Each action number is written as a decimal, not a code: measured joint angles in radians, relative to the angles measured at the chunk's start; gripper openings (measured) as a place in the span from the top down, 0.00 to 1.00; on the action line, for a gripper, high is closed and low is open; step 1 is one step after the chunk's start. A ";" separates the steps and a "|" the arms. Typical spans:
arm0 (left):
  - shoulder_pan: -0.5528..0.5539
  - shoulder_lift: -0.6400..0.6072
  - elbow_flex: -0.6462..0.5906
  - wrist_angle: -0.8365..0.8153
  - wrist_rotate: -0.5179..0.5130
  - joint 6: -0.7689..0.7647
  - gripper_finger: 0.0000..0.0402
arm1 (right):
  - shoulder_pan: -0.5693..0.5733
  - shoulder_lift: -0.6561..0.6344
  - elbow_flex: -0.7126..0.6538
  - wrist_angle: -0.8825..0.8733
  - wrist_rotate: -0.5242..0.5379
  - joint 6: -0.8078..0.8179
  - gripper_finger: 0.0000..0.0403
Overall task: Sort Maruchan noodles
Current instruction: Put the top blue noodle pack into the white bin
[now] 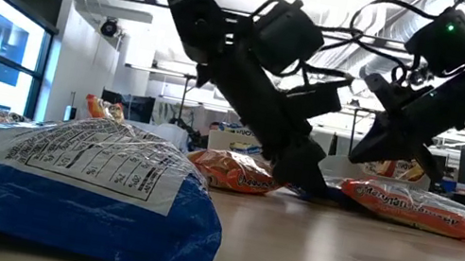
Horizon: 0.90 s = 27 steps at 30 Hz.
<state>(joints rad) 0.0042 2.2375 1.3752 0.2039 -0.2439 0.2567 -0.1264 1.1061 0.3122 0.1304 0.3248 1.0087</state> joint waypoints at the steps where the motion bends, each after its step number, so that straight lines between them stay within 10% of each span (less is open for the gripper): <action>1: 0.006 0.000 0.000 0.001 0.012 -0.008 0.60 | 0.003 0.000 0.000 0.002 0.000 -0.004 1.00; 13: 0.030 0.033 0.002 0.038 0.162 0.040 0.98 | 0.053 -0.007 0.001 0.040 0.013 -0.253 0.94; 27: 0.146 -0.180 -0.002 -0.111 0.373 -0.071 1.00 | 0.199 -0.246 0.002 -0.063 0.111 -0.686 0.50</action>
<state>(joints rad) 0.1504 2.0571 1.3731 0.0929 0.1292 0.1861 0.0728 0.8597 0.3141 0.0679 0.4359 0.3230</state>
